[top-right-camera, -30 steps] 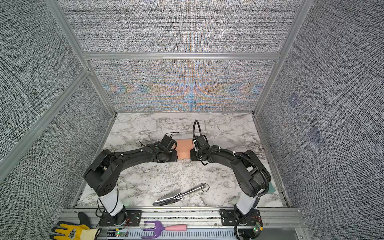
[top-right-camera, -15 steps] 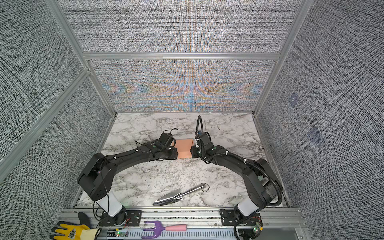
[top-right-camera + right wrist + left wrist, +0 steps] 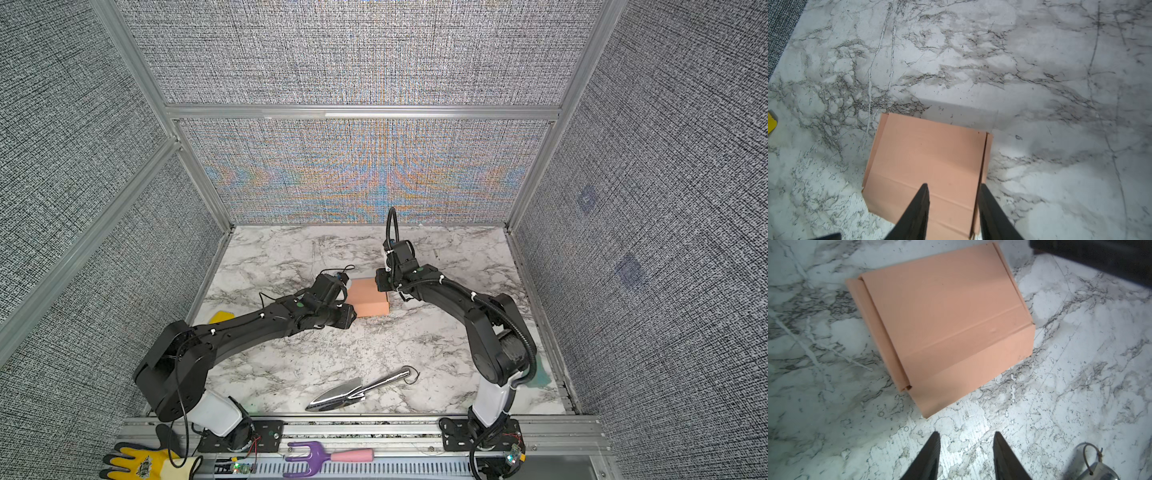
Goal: Fold the paper box
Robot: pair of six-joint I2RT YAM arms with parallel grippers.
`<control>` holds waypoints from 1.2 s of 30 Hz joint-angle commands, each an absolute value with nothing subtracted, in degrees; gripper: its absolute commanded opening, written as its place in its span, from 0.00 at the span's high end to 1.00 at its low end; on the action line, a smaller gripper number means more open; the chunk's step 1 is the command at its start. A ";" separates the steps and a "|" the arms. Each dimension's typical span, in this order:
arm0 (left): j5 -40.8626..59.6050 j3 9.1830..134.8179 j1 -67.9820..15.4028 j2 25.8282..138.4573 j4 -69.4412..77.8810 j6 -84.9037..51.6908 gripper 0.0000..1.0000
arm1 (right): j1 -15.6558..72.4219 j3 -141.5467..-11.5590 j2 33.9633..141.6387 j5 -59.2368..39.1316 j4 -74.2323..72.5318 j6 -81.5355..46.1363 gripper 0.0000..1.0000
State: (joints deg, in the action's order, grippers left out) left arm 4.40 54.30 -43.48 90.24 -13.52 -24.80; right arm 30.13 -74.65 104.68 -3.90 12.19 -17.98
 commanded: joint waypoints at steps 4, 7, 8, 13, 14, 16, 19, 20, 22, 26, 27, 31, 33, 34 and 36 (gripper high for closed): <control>7.87 54.80 -45.32 92.94 -7.82 -21.11 0.57 | 28.92 -79.65 110.68 -7.79 12.10 -15.59 0.58; 7.70 56.43 -45.68 95.25 -7.85 -21.38 0.57 | 28.75 -81.96 113.01 -8.44 11.94 -14.72 0.58; 7.87 57.10 -45.66 96.12 -8.04 -21.31 0.57 | 28.61 -82.70 113.78 -8.55 11.94 -14.47 0.58; 7.37 58.16 -45.62 97.85 -8.03 -21.53 0.58 | 28.01 -86.73 117.64 -9.44 11.82 -13.63 0.58; 7.30 58.27 -45.62 98.07 -8.08 -21.47 0.58 | 27.74 -87.82 118.60 -9.69 12.00 -13.82 0.58; 7.32 58.29 -45.62 98.59 -8.15 -21.49 0.58 | 27.22 -89.34 120.12 -11.23 11.89 -14.36 0.58; 6.96 57.84 -45.62 99.13 -7.60 -21.86 0.58 | 26.81 -90.39 121.85 -13.64 10.66 -15.06 0.58; 6.71 57.96 -45.62 99.51 -7.77 -22.01 0.58 | 26.81 -90.90 122.49 -13.85 10.59 -15.28 0.58; 5.88 58.27 -45.54 100.21 -8.25 -22.45 0.59 | 26.72 -91.97 123.79 -14.49 11.00 -15.55 0.58; 5.36 58.12 -45.14 100.88 -7.94 -23.18 0.60 | 26.72 -91.99 124.63 -15.15 10.87 -15.85 0.58; 5.28 58.03 -44.97 101.02 -7.89 -23.39 0.60 | 26.72 -91.85 124.71 -15.36 10.89 -15.84 0.58; 4.75 57.68 -43.53 101.43 -8.11 -24.34 0.61 | 26.72 -90.20 124.21 -15.93 10.78 -15.74 0.58; 4.66 57.18 -42.79 101.17 -7.77 -24.69 0.61 | 26.72 -89.01 123.61 -16.15 10.50 -15.87 0.58; 4.81 56.99 -42.36 101.16 -7.57 -24.81 0.61 | 26.72 -88.49 123.28 -16.25 10.52 -15.99 0.58; 4.94 56.79 -41.53 101.24 -7.39 -24.93 0.61 | 26.72 -87.37 122.72 -16.35 10.36 -16.11 0.58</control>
